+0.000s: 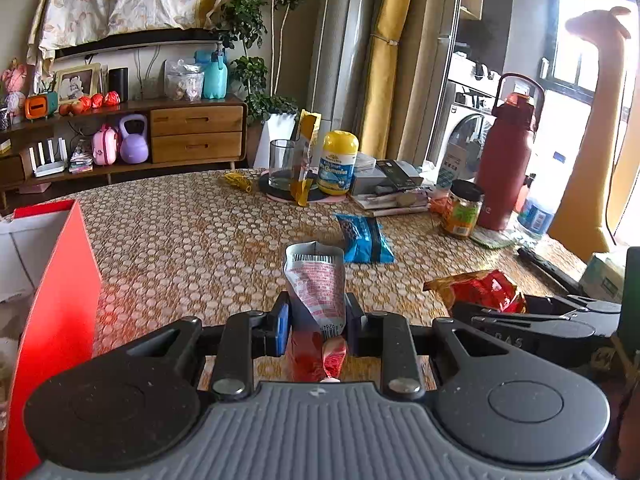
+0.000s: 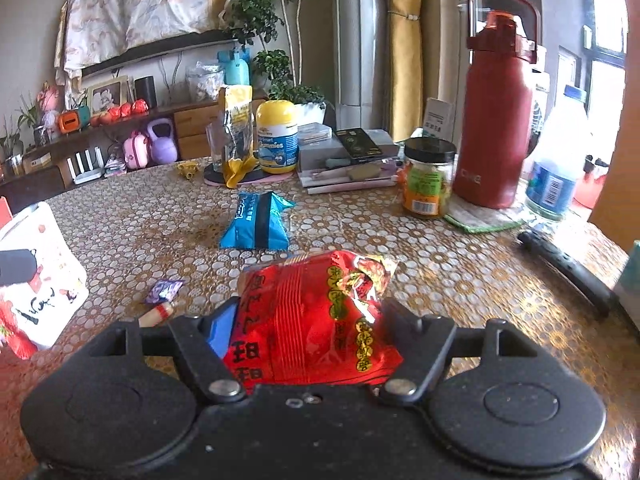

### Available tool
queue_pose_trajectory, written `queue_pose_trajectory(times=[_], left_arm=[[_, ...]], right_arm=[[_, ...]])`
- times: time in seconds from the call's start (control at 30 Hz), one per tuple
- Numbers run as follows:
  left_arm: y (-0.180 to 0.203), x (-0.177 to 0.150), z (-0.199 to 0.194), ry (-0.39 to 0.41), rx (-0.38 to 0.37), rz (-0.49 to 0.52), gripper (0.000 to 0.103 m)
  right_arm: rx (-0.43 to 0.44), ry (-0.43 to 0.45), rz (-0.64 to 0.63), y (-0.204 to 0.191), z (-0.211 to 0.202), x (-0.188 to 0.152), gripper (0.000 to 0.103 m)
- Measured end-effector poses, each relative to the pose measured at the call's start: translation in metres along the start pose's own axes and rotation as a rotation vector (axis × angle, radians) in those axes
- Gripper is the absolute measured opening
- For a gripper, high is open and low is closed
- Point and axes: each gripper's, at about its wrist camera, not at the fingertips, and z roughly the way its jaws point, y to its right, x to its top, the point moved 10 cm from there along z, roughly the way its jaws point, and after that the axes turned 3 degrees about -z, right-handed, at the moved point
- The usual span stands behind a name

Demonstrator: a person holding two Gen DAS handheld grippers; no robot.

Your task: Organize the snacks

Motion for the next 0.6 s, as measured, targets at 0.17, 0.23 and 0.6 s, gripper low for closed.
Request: queue_pose_trajectory(times=[0.17, 0.23, 0.6], left_arm=[[-0.002, -0.015, -0.017, -0.006, -0.002, 0.001, 0.026], [-0.003, -0.02, -0.022, -0.007, -0.003, 0.002, 0.026], [-0.016, -0.048, -0.043, -0.018, 0.01, -0.007, 0.026]], right_arm=[[-0.005, 0.005, 0.021, 0.002, -0.021, -0.01, 0.074], [-0.006, 0.007, 0.028, 0.002, -0.029, -0.015, 0.074], [0.008, 0.005, 0.053, -0.012, -0.067, -0.047, 0.074]])
